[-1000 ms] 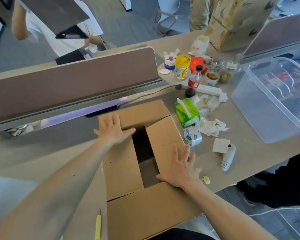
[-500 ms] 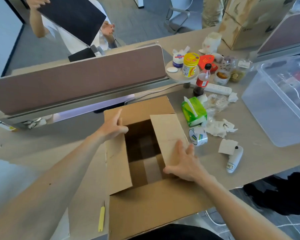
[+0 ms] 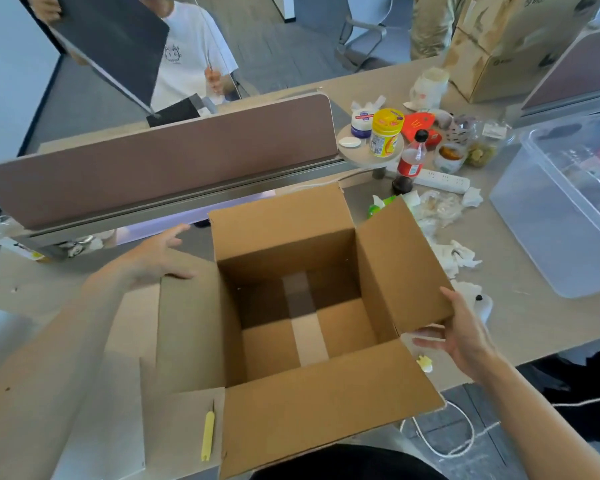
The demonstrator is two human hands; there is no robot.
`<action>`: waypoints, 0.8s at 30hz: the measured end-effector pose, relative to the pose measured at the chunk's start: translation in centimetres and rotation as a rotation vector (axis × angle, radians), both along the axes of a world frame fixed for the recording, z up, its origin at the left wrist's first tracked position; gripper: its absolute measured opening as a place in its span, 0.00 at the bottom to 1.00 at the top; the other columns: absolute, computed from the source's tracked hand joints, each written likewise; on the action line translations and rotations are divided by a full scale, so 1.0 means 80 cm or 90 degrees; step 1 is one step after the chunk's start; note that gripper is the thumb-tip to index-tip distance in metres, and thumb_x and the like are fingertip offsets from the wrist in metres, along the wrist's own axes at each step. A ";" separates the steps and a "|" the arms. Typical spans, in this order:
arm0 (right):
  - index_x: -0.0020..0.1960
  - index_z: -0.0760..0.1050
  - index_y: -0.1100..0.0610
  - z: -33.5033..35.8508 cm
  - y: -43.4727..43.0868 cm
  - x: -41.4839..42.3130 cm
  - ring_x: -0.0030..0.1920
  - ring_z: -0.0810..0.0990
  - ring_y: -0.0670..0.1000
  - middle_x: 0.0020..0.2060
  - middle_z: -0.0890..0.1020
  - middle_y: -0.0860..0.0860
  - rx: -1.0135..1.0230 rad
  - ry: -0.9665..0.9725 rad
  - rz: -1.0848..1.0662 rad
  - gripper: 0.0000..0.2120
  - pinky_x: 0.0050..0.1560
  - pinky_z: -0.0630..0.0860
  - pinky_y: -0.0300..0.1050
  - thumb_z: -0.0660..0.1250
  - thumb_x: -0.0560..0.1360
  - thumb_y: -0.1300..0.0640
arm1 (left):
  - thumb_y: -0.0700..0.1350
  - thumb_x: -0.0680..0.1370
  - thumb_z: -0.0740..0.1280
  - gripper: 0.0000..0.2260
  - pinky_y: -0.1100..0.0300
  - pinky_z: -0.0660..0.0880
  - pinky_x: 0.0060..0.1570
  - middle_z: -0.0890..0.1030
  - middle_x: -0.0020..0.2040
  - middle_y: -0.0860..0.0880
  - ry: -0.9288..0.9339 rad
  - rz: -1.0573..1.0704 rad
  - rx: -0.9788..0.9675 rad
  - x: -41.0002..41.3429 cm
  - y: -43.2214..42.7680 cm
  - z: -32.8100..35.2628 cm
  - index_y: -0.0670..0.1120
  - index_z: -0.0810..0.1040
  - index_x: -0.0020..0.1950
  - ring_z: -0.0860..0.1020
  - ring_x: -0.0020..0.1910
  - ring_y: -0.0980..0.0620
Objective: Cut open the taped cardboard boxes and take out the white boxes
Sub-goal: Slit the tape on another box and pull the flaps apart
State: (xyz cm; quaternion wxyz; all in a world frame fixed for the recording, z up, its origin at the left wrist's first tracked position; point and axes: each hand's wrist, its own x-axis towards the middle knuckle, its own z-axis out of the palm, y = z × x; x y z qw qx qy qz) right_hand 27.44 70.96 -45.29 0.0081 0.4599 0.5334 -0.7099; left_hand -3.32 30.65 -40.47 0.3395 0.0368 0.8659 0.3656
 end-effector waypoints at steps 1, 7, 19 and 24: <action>0.64 0.67 0.53 -0.002 0.003 0.000 0.50 0.82 0.68 0.52 0.80 0.59 -0.003 -0.013 -0.005 0.19 0.55 0.77 0.65 0.57 0.81 0.42 | 0.36 0.68 0.80 0.45 0.59 0.74 0.54 0.65 0.74 0.49 0.035 -0.004 -0.068 -0.002 -0.006 -0.001 0.56 0.61 0.79 0.75 0.64 0.47; 0.53 0.70 0.57 -0.017 0.001 0.007 0.47 0.83 0.67 0.48 0.82 0.66 -0.024 -0.119 -0.015 0.24 0.53 0.79 0.65 0.58 0.78 0.35 | 0.59 0.68 0.79 0.50 0.44 0.58 0.75 0.61 0.80 0.49 0.116 -0.187 -0.469 -0.017 -0.023 -0.057 0.50 0.54 0.81 0.61 0.77 0.43; 0.67 0.62 0.47 -0.011 -0.014 0.004 0.47 0.85 0.65 0.48 0.84 0.62 -0.036 -0.003 0.010 0.21 0.54 0.79 0.66 0.62 0.78 0.42 | 0.49 0.74 0.76 0.27 0.52 0.77 0.55 0.79 0.62 0.49 0.017 0.096 0.029 -0.028 0.075 -0.066 0.50 0.71 0.70 0.79 0.56 0.48; 0.72 0.61 0.50 0.000 -0.012 0.004 0.46 0.86 0.62 0.47 0.85 0.62 0.009 0.009 0.055 0.27 0.43 0.83 0.57 0.63 0.77 0.43 | 0.52 0.79 0.70 0.15 0.52 0.80 0.43 0.82 0.55 0.46 0.142 0.175 0.031 -0.025 0.093 -0.054 0.46 0.76 0.62 0.81 0.47 0.46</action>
